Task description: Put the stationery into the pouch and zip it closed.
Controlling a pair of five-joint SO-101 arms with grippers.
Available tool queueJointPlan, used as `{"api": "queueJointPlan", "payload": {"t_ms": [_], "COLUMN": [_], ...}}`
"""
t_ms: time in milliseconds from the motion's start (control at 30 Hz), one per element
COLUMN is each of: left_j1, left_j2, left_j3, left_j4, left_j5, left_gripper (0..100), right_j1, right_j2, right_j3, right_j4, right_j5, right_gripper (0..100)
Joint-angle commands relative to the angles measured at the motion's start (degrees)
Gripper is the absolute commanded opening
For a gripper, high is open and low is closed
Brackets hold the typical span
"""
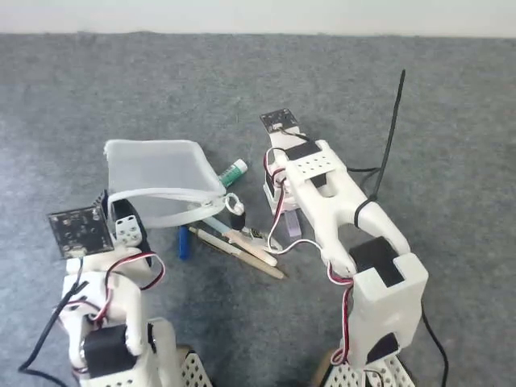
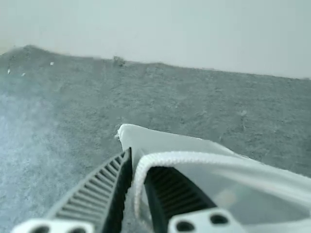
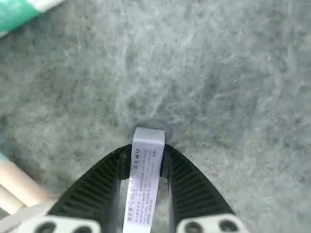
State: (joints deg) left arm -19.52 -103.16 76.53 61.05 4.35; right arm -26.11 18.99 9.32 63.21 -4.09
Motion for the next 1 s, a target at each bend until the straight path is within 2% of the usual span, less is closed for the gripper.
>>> {"api": "queueJointPlan", "payload": {"t_ms": [0,167,400,600,833,967], "left_j1": [1.85,2.99,3.60,3.78,10.11,10.46], "left_j2": [-0.70,1.93,19.16,26.81,35.60,41.32], "left_j3": [-5.85,-10.77,-21.76,-30.73,-38.81,-43.65], "left_j4": [0.53,1.85,2.37,4.13,6.86,7.82], "left_j5": [-1.41,-1.49,-1.23,-1.14,1.58,2.37], "left_gripper": [1,1,1,1,1,1], "right_j1": [0.31,2.07,2.42,2.42,3.03,4.79], "right_j2": [-1.27,-1.27,-1.27,-1.27,-2.24,-4.79], "right_j3": [-3.78,-3.78,-3.78,-3.78,-3.60,-2.11], "right_j4": [2.07,2.07,2.07,2.07,2.95,2.77], "right_j5": [0.09,0.00,0.00,0.00,0.00,-0.09], "right_gripper": [0.6,0.6,0.6,0.6,0.6,0.6]}}
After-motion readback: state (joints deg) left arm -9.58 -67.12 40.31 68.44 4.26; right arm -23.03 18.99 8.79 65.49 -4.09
